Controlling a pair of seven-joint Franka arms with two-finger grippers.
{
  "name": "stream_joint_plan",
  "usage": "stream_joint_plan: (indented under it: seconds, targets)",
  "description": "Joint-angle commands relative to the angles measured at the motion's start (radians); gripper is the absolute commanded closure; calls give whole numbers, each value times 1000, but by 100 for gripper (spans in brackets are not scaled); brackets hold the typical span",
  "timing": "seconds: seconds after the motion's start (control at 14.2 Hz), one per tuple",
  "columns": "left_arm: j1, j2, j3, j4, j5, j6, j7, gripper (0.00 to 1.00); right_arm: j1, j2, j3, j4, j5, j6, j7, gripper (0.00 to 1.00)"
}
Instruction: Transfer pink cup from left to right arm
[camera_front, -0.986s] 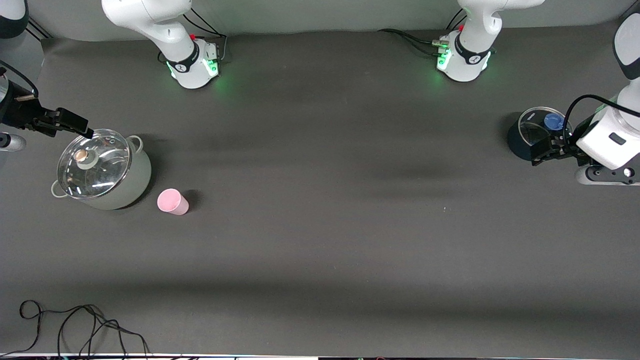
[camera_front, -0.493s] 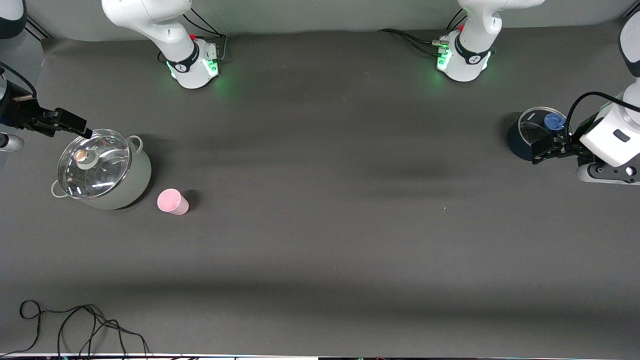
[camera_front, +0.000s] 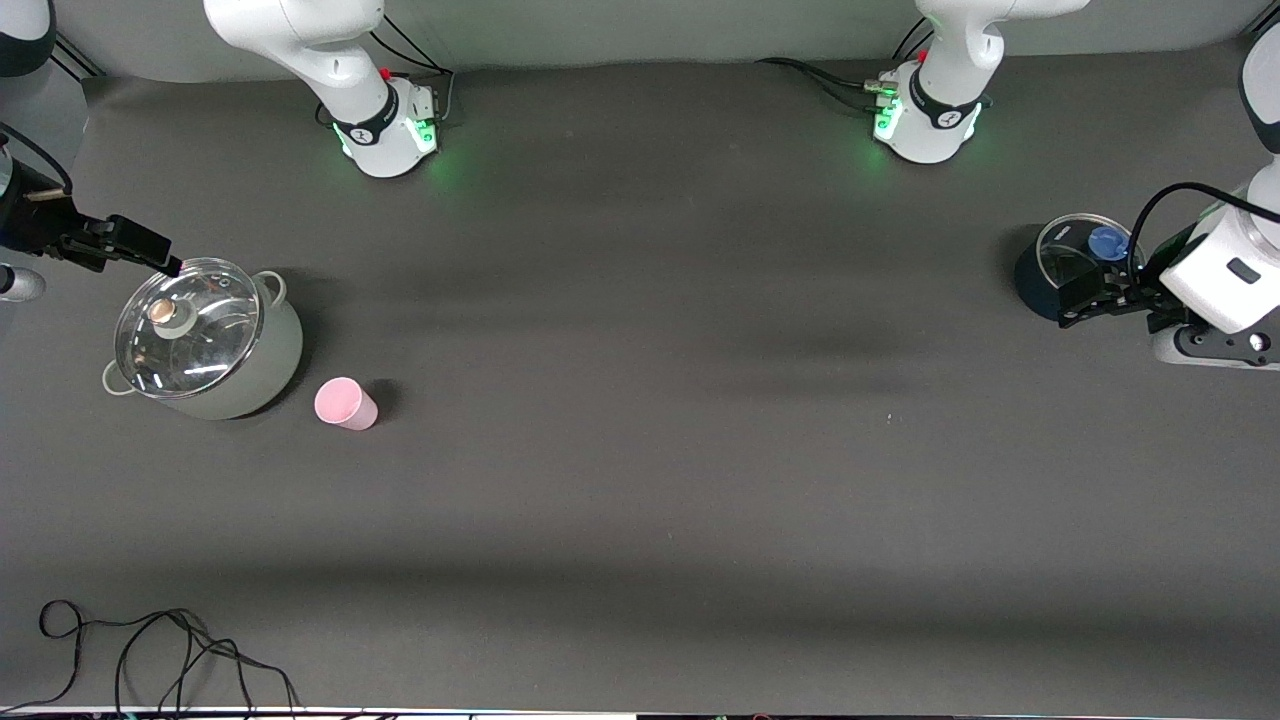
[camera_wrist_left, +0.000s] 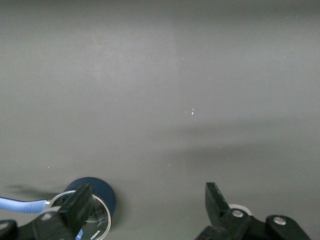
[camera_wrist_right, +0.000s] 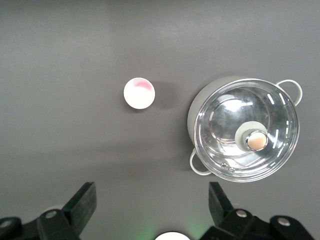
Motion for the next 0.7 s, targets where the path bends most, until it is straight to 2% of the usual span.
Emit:
stream_joint_plan:
  seconds: [0.0,0.21,0.35,0.63]
  targets:
    - [-6,-5,12,15,-11,-15,16,0,-85,11,103,24,-20,-10,-8,1]
    - [-17,23,9,41,15,-34,13,0,-83,13,113,36,-20,-7,-8,1]
    - [-14,29,9,49,16,-32,8,0,-88,63,106,123,-12,-18,-9,0]
    - [-8,29,9,54,8,-34,11,0,-92,71,117,131,-7,-12,-6,0]
